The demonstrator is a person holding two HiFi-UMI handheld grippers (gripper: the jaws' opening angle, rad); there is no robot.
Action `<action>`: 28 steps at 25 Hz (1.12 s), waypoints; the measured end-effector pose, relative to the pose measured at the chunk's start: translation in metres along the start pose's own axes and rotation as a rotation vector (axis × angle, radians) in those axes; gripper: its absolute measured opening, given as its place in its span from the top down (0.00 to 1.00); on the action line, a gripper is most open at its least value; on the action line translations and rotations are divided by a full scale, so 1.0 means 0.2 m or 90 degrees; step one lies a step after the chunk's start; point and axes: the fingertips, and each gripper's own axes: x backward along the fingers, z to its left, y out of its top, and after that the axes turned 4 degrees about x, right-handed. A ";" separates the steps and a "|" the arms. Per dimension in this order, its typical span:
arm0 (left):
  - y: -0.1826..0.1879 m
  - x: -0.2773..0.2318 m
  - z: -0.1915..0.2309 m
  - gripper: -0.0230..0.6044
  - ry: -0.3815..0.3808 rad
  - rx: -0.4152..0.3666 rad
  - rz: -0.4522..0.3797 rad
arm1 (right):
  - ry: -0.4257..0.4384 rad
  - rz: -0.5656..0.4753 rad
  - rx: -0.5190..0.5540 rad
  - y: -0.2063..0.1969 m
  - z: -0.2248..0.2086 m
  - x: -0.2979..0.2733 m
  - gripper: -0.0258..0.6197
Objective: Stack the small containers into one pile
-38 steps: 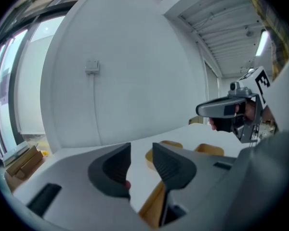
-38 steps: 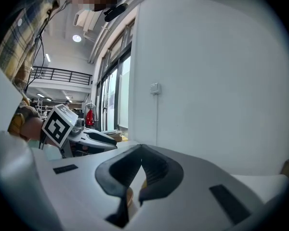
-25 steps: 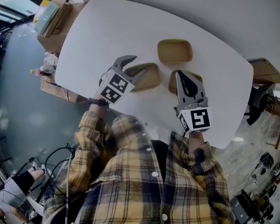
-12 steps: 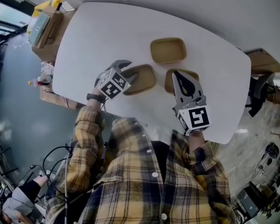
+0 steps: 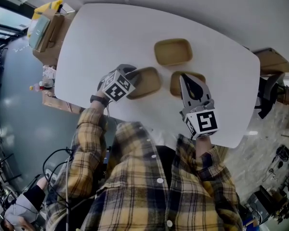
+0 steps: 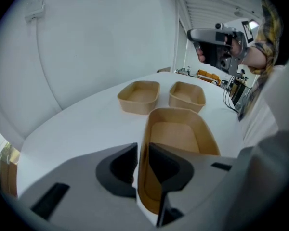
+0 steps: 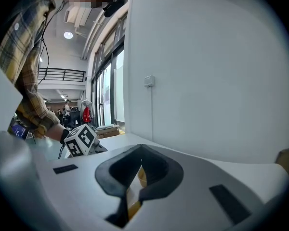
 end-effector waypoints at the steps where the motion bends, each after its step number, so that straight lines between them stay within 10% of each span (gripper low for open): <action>1: 0.00 0.00 0.00 0.86 0.000 -0.006 0.003 | 0.000 0.000 -0.001 0.00 0.00 0.00 0.94; 28: 0.14 0.14 -0.08 0.92 -0.100 -0.003 -0.021 | -0.006 -0.012 -0.030 -0.02 -0.01 0.02 0.94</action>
